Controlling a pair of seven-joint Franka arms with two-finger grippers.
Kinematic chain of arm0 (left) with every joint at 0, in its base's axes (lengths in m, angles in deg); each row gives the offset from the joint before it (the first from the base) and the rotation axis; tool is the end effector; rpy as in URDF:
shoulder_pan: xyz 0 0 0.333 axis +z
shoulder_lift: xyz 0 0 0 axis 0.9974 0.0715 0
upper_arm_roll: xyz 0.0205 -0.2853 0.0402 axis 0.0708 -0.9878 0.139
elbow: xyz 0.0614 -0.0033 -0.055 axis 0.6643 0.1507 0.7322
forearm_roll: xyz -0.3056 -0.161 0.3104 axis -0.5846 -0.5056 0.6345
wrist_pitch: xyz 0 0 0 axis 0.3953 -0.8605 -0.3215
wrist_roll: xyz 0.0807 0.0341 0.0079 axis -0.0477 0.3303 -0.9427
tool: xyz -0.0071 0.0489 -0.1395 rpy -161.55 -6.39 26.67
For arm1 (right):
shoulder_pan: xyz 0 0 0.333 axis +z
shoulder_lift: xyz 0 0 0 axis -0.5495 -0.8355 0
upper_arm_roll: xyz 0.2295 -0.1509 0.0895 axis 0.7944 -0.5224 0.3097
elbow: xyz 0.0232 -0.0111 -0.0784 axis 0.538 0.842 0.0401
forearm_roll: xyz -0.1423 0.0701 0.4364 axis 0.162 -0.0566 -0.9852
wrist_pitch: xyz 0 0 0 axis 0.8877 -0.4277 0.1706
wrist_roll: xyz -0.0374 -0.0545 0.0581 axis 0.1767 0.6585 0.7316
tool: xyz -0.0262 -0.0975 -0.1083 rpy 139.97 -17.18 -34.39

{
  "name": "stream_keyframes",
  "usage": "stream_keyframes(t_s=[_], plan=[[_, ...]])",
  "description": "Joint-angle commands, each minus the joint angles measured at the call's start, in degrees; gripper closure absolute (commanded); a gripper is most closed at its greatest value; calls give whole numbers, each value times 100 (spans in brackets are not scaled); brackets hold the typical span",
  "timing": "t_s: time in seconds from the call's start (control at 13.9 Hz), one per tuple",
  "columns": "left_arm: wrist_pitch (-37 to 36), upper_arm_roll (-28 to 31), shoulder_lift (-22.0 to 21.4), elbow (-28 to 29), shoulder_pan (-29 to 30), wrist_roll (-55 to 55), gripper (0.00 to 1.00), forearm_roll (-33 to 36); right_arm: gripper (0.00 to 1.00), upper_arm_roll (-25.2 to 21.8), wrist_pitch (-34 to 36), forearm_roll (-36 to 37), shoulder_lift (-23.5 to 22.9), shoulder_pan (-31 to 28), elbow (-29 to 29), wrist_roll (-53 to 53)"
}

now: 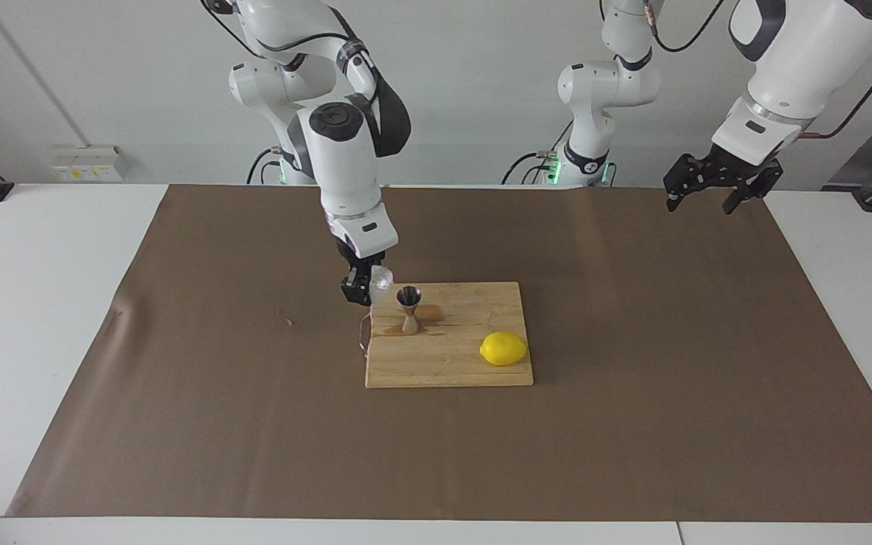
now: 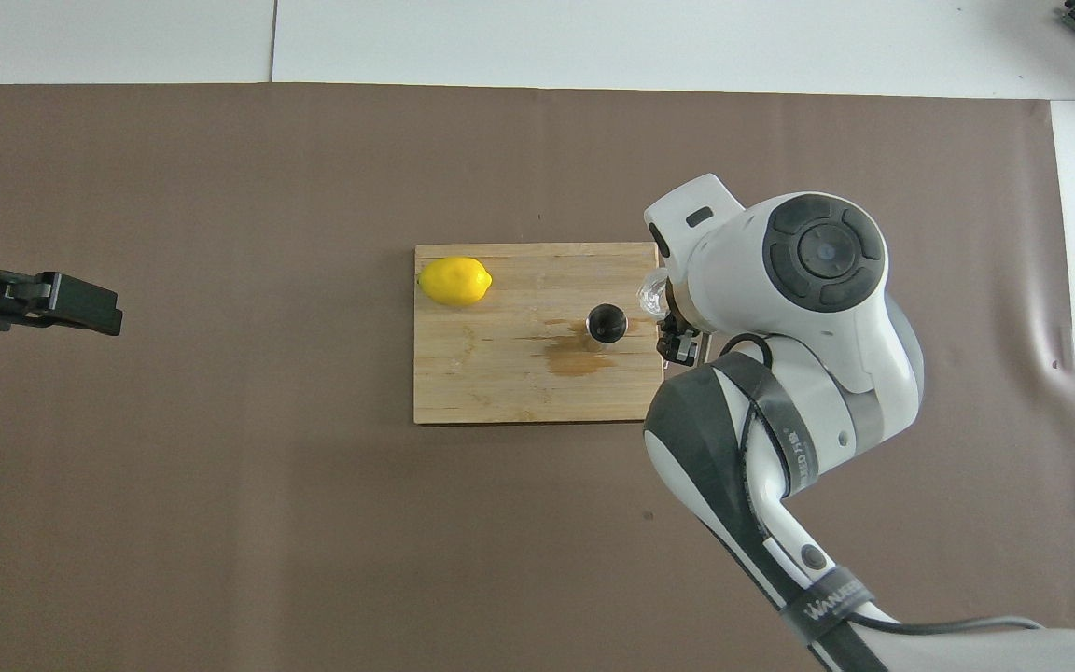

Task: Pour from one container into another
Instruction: 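Lift the clear glass with the right gripper over the metal cup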

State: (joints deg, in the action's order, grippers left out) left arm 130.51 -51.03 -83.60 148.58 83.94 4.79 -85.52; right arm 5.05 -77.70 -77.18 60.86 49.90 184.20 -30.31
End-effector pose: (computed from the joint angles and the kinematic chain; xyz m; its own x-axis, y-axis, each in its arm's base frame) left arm 0.6110 -0.0608 0.5546 0.9935 -0.1082 -0.0362 -0.1074 -0.9939 0.0235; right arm 0.6379 0.2731 0.3574 0.2578 0.9656 0.0332 0.9559 -0.2599 0.1369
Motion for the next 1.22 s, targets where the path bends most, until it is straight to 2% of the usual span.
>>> stream_keyframes(t_s=[0.0,0.65,1.15], plan=[[-3,63,-166,174,-59,-42,0,-1,100,1,169,381,-217,187,-298,-289],[-3,63,-166,174,-59,-42,0,-1,100,9,327,1462,-507,522,-456,-281],[-3,63,-166,174,-59,-42,0,-1,100,9,626,2410,-507,830,-439,-105]])
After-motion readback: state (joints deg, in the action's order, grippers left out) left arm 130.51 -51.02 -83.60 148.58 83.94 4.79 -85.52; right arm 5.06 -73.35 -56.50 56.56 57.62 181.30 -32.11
